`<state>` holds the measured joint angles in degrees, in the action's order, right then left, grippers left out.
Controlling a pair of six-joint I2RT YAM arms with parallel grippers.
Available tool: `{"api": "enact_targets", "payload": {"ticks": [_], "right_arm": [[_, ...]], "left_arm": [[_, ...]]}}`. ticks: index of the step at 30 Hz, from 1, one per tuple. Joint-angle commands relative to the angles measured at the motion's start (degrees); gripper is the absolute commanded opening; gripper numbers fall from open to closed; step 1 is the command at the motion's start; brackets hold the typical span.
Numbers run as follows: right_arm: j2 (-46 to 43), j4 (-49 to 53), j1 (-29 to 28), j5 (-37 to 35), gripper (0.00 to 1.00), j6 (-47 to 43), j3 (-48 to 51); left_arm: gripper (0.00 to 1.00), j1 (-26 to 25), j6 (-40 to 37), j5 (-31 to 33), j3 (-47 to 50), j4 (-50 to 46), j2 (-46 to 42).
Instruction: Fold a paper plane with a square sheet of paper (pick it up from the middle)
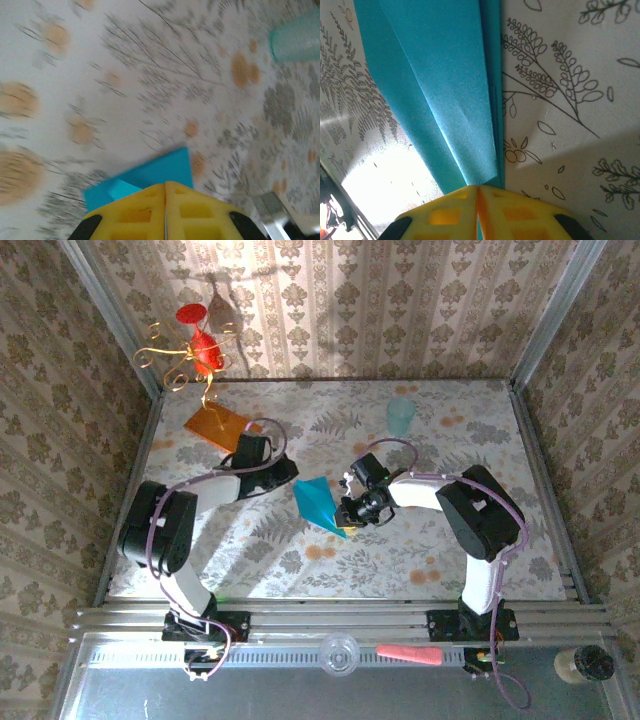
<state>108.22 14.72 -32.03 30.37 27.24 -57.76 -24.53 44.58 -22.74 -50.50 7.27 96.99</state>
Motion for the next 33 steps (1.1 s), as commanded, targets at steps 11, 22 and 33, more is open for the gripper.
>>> {"api": "enact_targets", "payload": {"ticks": [11, 22, 33], "right_arm": [[3.16, 10.09, 0.57, -6.52, 0.15, 2.38, 3.66], [-3.72, 6.26, -0.22, 2.83, 0.19, 2.95, -2.59], [3.75, 4.27, -1.62, 1.05, 0.1, 4.87, -7.94]], "left_arm": [[0.08, -8.95, 7.52, -1.63, 0.73, 5.83, 8.02], [0.06, -9.04, 6.49, 0.13, 1.37, 3.19, 10.41], [0.06, -9.04, 6.58, -0.4, 1.77, 2.76, 11.38]]}}
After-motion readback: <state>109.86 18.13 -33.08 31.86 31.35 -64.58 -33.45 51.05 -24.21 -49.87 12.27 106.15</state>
